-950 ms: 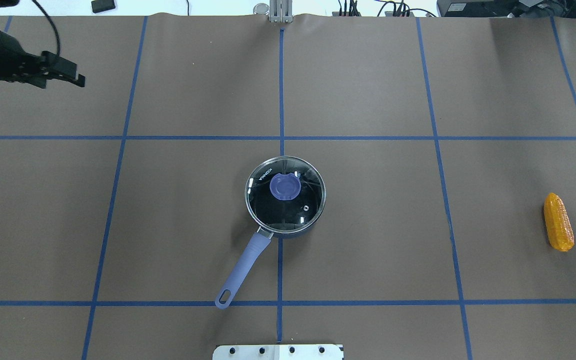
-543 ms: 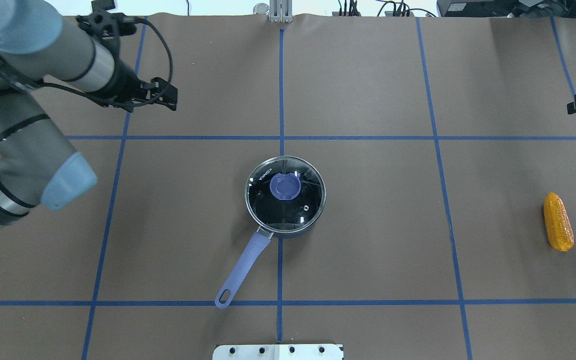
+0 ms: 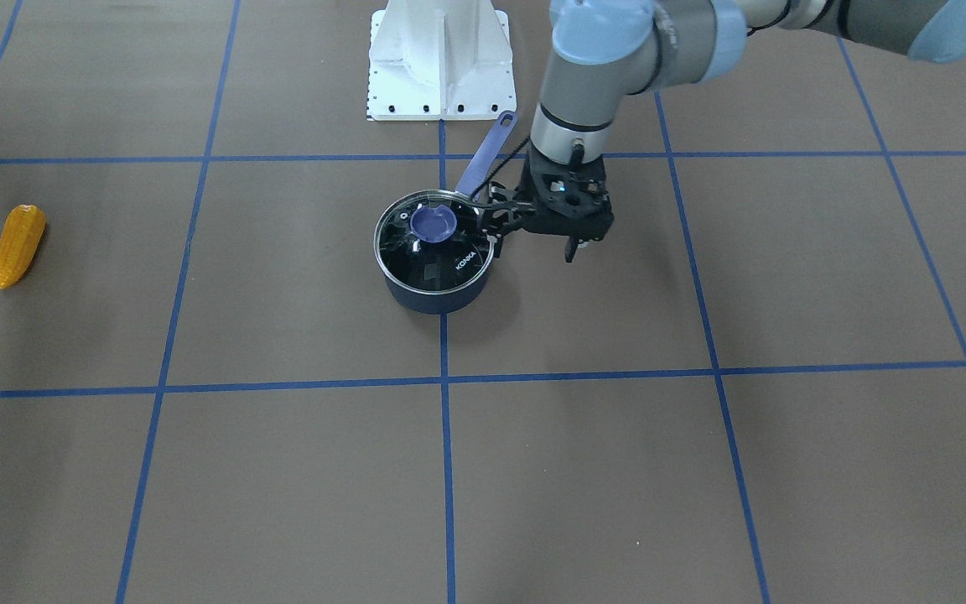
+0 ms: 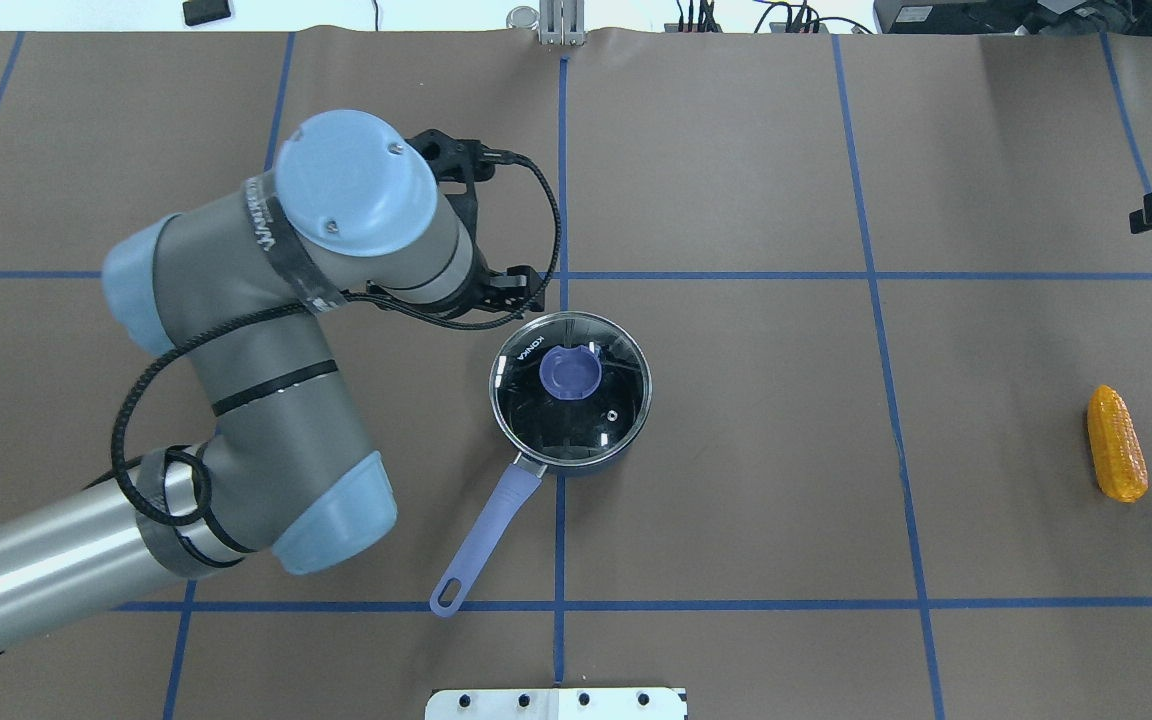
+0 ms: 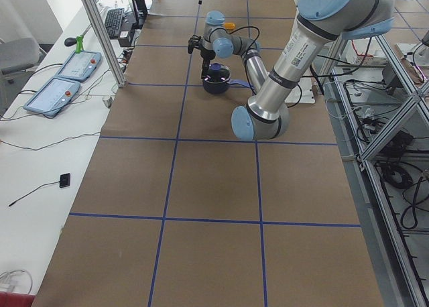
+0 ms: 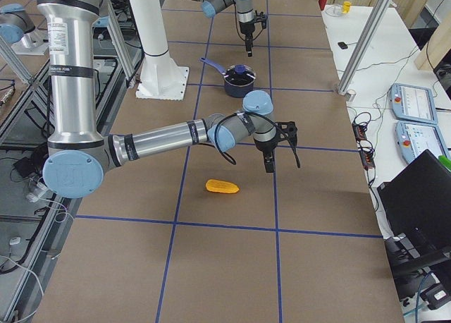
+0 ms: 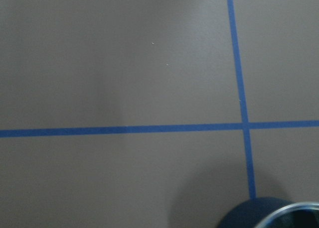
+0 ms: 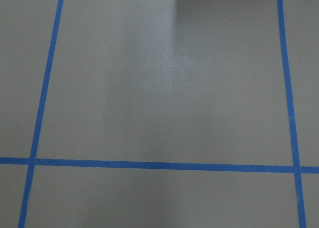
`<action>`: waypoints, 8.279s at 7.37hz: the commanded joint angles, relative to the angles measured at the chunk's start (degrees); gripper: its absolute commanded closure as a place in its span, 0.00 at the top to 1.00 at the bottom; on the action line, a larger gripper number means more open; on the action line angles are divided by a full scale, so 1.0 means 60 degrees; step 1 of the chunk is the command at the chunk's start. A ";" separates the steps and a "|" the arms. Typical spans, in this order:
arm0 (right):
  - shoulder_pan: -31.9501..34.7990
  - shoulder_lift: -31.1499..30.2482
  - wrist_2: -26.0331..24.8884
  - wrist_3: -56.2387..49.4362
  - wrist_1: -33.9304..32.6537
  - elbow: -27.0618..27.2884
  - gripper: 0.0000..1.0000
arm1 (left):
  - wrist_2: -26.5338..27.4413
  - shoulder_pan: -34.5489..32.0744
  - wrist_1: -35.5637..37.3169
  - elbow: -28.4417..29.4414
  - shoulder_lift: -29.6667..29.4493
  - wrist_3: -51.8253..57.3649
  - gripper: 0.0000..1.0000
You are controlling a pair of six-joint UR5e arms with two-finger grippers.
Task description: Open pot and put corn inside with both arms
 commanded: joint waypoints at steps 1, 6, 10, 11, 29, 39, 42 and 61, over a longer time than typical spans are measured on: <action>-0.0015 -0.0049 -0.0002 -0.0001 0.0015 -0.0021 1.00 | 0.0601 0.0926 0.0373 0.0489 -0.0855 -0.0648 0.99; -0.0045 -0.0049 -0.0002 -0.0001 0.0015 -0.0021 1.00 | 0.0795 0.1091 0.0212 0.1694 -0.1445 -0.0914 0.98; -0.0074 -0.0035 0.0013 -0.0001 0.0015 -0.0021 1.00 | 0.0780 0.1077 0.0285 0.1418 -0.1415 -0.0871 0.28; -0.0074 -0.0020 -0.0002 -0.0001 0.0015 -0.0021 1.00 | 0.0751 0.1033 0.0416 0.1039 -0.1386 -0.0827 0.22; -0.0308 -0.0152 -0.0222 0.0029 0.0425 -0.0153 1.00 | -0.3160 -0.4080 -0.8575 0.0797 0.9483 0.8021 0.28; -0.0323 -0.0167 -0.0178 0.0043 0.0425 -0.0153 1.00 | -0.4419 -0.7394 -0.5661 0.1006 0.8621 1.0861 0.99; -0.0323 -0.0283 -0.0134 0.0029 0.0440 -0.0153 1.00 | -0.5138 -0.9499 -0.2124 0.1107 0.8076 1.3207 0.99; -0.5304 -0.2502 -0.3607 0.5008 0.5777 0.0652 0.00 | -0.5255 -1.0408 -0.0565 0.0097 0.8370 1.3221 0.99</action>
